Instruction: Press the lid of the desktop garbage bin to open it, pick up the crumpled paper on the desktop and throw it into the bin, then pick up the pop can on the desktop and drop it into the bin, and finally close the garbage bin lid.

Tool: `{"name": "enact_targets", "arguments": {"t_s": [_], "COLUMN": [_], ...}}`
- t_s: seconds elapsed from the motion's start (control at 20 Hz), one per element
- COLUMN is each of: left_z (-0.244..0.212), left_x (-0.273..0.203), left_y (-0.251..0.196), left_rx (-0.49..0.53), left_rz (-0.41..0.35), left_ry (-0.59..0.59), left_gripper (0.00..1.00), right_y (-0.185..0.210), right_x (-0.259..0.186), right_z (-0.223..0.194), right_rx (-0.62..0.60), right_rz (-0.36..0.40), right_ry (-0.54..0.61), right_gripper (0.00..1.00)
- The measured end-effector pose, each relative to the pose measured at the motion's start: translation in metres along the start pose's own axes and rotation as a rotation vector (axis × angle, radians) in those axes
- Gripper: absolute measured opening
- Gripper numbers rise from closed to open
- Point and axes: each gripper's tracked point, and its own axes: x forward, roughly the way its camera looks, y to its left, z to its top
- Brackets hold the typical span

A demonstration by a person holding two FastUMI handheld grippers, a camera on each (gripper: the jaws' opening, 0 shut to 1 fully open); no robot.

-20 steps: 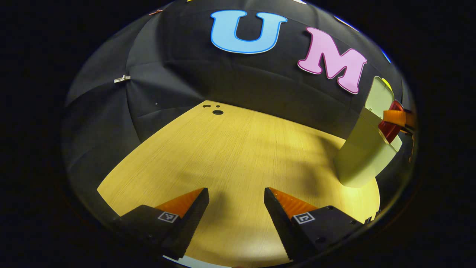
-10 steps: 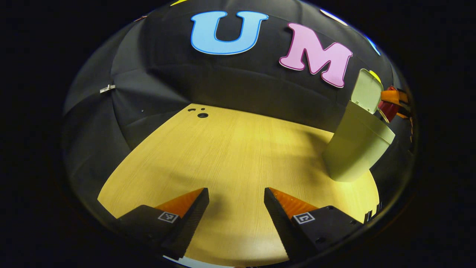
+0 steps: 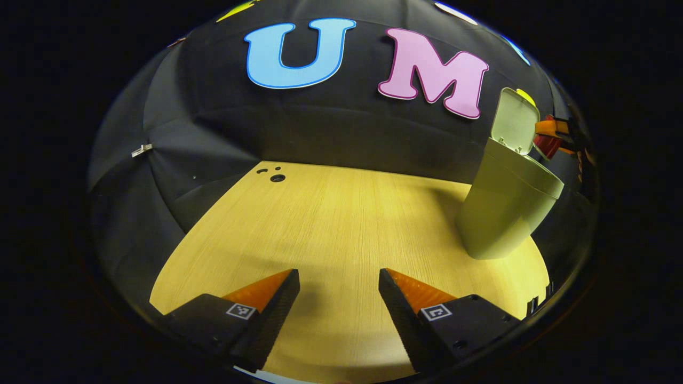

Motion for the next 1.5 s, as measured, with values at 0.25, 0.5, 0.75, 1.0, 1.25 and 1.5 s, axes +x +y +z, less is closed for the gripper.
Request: {"name": "enact_targets", "arguments": {"t_s": [0.25,0.5,0.75,1.0,1.25,1.5], "left_z": [0.001,-0.001,-0.019,-0.015,-0.019,-0.032], "left_x": [-0.017,-0.036,-0.048,-0.06,-0.065,-0.072], "left_y": [-0.022,-0.054,-0.079,-0.075,-0.059,-0.039], "left_rx": [-0.002,-0.036,0.031,0.09,0.031,-0.019], "left_rz": [0.083,0.1,0.036,0.0,0.012,0.047], "left_ry": [-0.01,-0.014,0.018,-0.003,-0.019,-0.011], "left_gripper": [0.96,0.96,0.96,0.96,0.96,0.96], "right_y": [-0.005,-0.005,-0.009,-0.008,0.002,0.005], "right_x": [0.02,0.038,0.039,0.02,0.007,0.012], "right_z": [-0.027,-0.051,-0.046,0.006,0.073,0.124], "right_rx": [-0.041,-0.07,-0.074,-0.109,-0.128,-0.124], "right_rz": [0.072,0.142,0.126,0.085,0.094,0.07], "right_ry": [0.056,0.1,0.085,-0.023,-0.109,-0.174], "right_gripper": [0.84,0.85,0.96,1.0,0.99,0.98]}}
